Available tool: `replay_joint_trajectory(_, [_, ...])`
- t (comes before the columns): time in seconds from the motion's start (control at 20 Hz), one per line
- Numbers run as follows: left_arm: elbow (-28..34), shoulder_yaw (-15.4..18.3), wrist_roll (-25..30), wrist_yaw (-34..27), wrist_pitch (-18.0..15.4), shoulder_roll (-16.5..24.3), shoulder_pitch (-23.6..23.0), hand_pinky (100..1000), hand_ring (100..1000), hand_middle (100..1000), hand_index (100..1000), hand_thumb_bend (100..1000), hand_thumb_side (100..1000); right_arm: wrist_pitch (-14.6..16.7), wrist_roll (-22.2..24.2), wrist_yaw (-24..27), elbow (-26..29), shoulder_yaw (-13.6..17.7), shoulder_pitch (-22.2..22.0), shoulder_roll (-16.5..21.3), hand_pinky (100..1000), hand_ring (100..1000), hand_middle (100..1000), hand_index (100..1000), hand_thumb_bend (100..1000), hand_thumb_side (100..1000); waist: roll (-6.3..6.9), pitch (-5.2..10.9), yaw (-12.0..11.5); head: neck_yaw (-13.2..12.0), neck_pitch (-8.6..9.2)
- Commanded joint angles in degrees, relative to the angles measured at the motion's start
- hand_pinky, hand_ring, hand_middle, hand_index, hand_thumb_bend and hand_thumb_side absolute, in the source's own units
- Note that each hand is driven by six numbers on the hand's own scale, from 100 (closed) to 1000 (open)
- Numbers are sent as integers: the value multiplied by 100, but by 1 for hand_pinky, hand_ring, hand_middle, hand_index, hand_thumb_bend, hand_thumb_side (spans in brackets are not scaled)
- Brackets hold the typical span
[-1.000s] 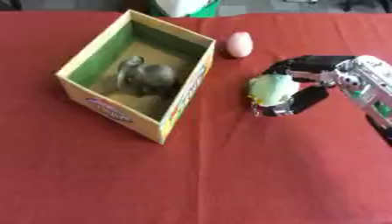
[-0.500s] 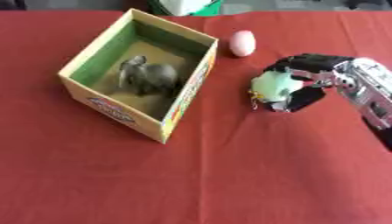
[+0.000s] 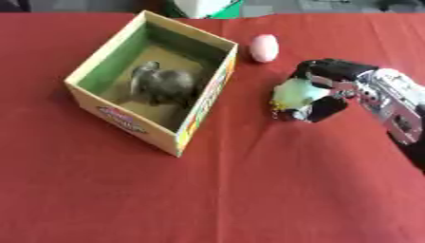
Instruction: Pick up objects on the table and place them in the box.
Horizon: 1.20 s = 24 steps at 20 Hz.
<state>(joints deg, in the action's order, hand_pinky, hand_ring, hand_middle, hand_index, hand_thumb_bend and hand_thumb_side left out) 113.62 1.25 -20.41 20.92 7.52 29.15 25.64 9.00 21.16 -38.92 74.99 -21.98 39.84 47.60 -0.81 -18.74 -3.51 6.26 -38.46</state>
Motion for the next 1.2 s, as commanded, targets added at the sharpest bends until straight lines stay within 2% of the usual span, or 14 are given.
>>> replay_joint_trajectory(0.05, [97, 80, -16, -21, -17, 58, 21, 750, 770, 779, 861, 505, 1000, -76, -193, -96, 45, 12, 45, 148, 773, 1000, 643, 741, 201, 310, 14, 98, 4, 11, 39])
replay_joint_trajectory(0.2, [97, 81, -8, -41, -24, 58, 9, 750, 768, 777, 861, 487, 1000, -157, -379, -12, 126, 17, 31, 156, 756, 1000, 585, 685, 100, 233, 15, 102, 7, -4, 36])
replay_joint_trajectory(0.3, [97, 81, 5, -52, -27, 53, 5, 751, 768, 777, 861, 482, 1000, -223, -488, 76, 254, 28, 26, 180, 746, 1000, 571, 668, 100, 116, 14, 103, 15, -20, 29])
replay_joint_trajectory(0.35, [97, 83, 10, -57, -23, 49, 3, 751, 768, 776, 861, 480, 1000, -265, -538, 129, 331, 37, 24, 193, 743, 1000, 572, 666, 100, 100, 13, 105, 19, -31, 24])
replay_joint_trajectory(0.85, [97, 119, -105, -109, -73, 43, -75, 747, 759, 779, 858, 463, 1000, -734, -730, 771, 1214, 254, 76, 328, 724, 1000, 528, 611, 100, 100, 24, 159, 30, -153, -9])
replay_joint_trajectory(1.2, [97, 127, -223, -185, -114, 6, -171, 749, 754, 776, 851, 454, 1000, -1128, -788, 1020, 1932, 471, 464, 267, 715, 1000, 515, 580, 100, 100, 34, 205, 30, -199, -48])
